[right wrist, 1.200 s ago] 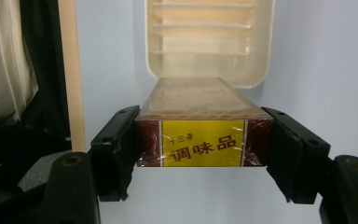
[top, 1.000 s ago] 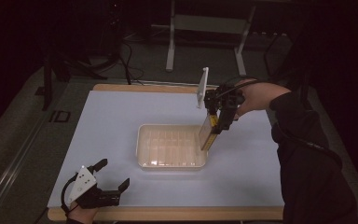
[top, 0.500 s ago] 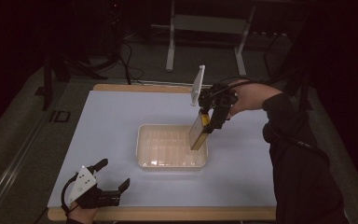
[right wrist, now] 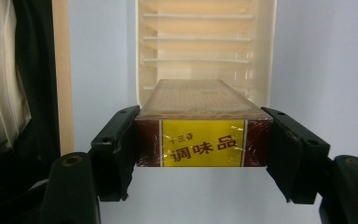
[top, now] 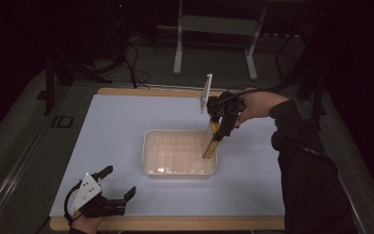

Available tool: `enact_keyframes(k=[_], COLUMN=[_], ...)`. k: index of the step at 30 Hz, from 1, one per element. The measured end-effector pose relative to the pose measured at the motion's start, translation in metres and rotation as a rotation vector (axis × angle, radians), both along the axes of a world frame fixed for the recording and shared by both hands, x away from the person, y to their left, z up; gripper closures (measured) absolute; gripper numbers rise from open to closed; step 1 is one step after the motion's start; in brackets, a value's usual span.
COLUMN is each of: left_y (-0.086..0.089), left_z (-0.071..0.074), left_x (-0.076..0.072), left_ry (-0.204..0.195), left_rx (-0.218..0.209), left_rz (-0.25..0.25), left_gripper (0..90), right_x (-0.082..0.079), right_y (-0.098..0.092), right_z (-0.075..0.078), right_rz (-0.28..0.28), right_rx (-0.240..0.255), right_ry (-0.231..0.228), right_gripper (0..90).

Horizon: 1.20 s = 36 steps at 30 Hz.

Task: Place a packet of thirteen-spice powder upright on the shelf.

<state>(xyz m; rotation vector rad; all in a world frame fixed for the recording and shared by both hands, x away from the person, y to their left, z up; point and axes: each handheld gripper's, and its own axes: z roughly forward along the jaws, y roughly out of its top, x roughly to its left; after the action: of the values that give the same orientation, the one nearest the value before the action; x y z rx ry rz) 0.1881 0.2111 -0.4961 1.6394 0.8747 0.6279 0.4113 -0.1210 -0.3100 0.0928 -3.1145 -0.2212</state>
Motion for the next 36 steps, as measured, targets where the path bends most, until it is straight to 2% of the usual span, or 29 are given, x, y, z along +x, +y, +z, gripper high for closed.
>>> enact_keyframes(k=[11,16,22,36], left_y=[0.000,0.000,0.000,-0.001], left_z=[0.000,0.000,0.000,0.000], left_x=[0.000,0.000,0.000,0.000], left_ry=[-0.002,-0.003,-0.004,-0.001], left_rx=[0.002,0.005,0.007,0.007], left_rz=[-0.002,-0.004,-0.006,-0.009], left_gripper=[0.0,0.0,0.0,0.0], right_x=[0.010,0.014,0.016,0.017], right_y=[-0.004,-0.003,0.000,0.007], right_z=[-0.023,-0.040,-0.051,-0.067], right_rz=[-0.026,-0.028,-0.028,-0.005], right_rx=[-0.040,-0.057,-0.053,-0.047], right_ry=[0.018,0.031,0.044,0.028], right_gripper=[32.0,32.0,32.0,31.9])
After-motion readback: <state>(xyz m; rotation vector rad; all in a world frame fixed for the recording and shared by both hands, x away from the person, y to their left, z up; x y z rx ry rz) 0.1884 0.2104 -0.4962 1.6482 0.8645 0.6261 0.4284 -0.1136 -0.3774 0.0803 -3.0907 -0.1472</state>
